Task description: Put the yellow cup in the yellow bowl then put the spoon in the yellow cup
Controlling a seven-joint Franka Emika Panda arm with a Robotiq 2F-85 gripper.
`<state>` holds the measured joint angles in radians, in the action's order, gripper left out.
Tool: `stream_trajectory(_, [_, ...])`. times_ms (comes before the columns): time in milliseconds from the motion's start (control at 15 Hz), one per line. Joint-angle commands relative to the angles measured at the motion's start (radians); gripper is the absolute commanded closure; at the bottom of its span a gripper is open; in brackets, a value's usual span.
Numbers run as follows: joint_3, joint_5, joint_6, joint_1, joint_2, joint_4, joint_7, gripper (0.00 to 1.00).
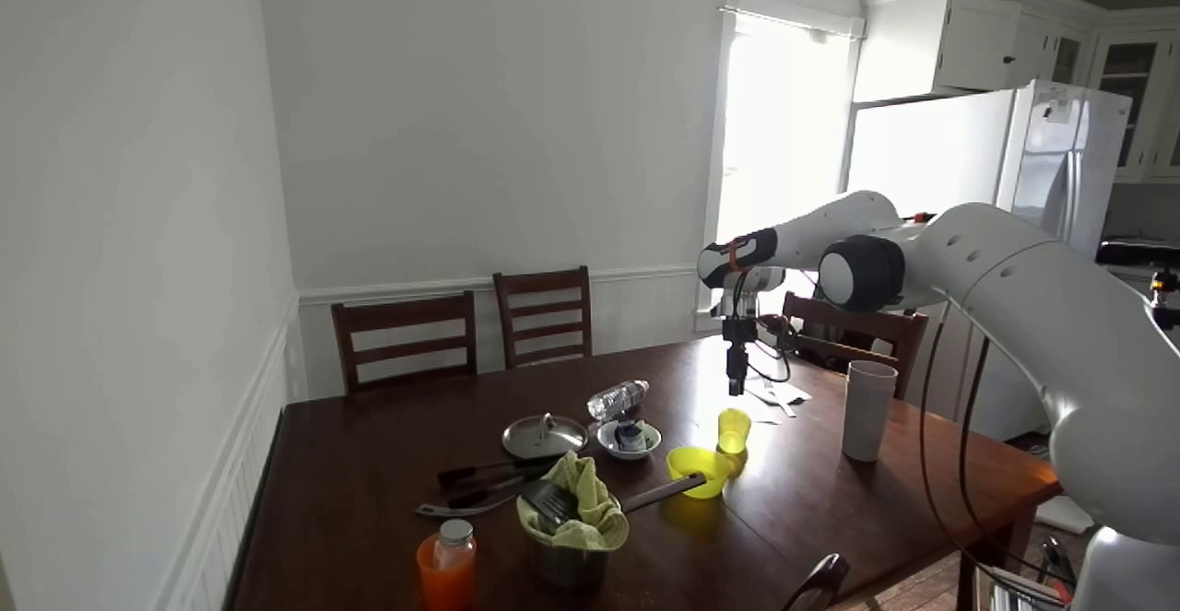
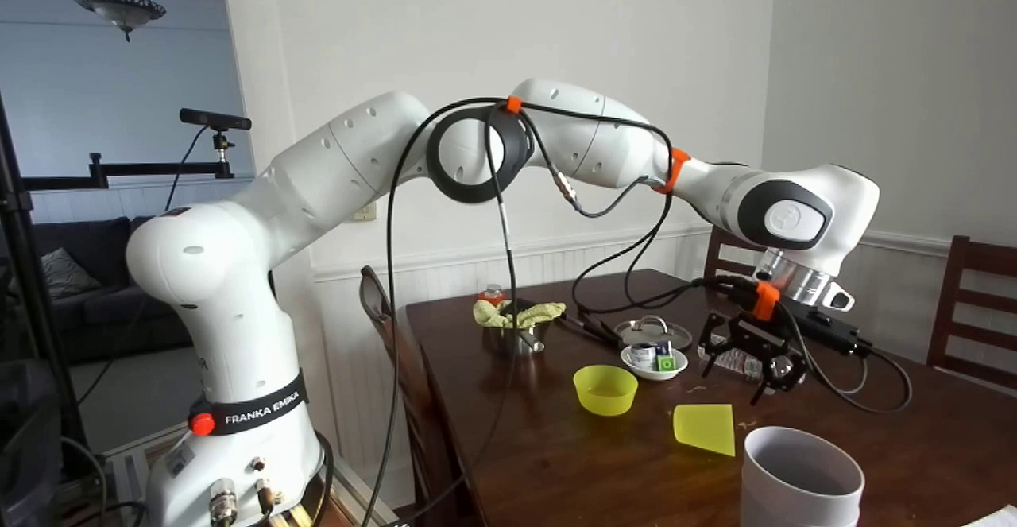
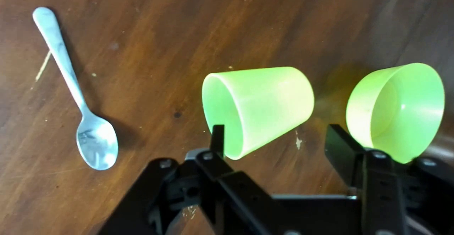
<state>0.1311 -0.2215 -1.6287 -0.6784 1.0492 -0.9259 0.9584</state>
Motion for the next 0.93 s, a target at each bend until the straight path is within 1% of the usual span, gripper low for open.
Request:
stream_trajectory(0, [-0.021, -0.024, -0.062, -0.02, 0.026, 0.002, 0.05, 0.0])
stream_trajectory(133, [-0.034, -0.039, -0.058, -0.025, 0.051, 0.011, 0.061, 0.0])
stream_trajectory(333, [-0.046, -0.042, -0.015, -0.028, 0.08, 0.026, 0.05, 0.01])
stream_trajectory(400, [-0.044, -0.038, 0.003, -0.028, 0.09, 0.033, 0.037, 0.26])
stream_trajectory(467, [-0.041, -0.035, 0.022, -0.027, 0.097, 0.036, 0.026, 0.27])
stream_trajectory(533, [-0.039, -0.036, 0.041, -0.028, 0.103, 0.039, 0.015, 0.33])
stream_trajectory(867, [-0.05, -0.062, 0.108, -0.039, 0.095, 0.029, -0.015, 0.69])
